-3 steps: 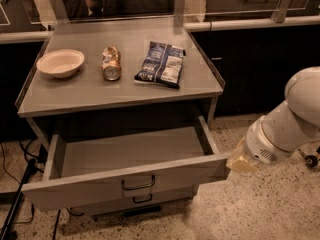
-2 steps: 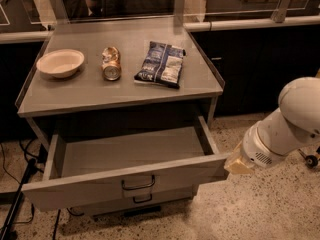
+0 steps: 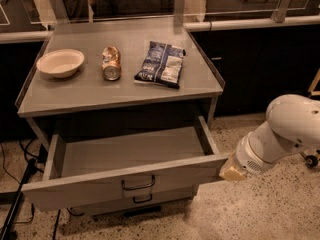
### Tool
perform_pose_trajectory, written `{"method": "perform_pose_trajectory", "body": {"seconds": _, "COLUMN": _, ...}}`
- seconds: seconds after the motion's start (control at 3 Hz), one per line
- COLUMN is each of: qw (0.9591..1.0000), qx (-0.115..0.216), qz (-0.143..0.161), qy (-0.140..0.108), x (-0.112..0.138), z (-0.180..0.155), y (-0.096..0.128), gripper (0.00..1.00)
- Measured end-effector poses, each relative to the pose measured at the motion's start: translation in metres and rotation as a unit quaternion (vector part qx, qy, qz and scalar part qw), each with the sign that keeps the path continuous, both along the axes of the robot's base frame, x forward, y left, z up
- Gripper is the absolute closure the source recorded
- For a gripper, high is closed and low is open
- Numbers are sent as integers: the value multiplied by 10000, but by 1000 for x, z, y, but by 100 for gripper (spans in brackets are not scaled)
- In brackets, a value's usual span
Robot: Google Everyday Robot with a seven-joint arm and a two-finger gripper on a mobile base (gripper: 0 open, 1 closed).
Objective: Close top drawer
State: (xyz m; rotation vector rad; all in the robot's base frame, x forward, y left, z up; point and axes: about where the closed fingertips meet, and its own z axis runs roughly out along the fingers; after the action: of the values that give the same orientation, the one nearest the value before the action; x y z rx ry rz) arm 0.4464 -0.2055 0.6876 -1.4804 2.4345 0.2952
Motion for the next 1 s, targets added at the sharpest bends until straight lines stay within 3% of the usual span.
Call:
{"method": "perform_pose_trajectory", "body": {"seconds": 0.33, "qw": 9998, "qx": -120, "qz": 116, "qy": -133, "x": 18, "z": -13, "y": 4, "gripper": 100}}
{"method": "perform_pose_trajectory", "body": {"seconds": 1.0, "qw": 9971, "qx": -302, "qz": 108, "qy": -688, "x": 69, "z": -12, "y": 11, "gripper": 100}}
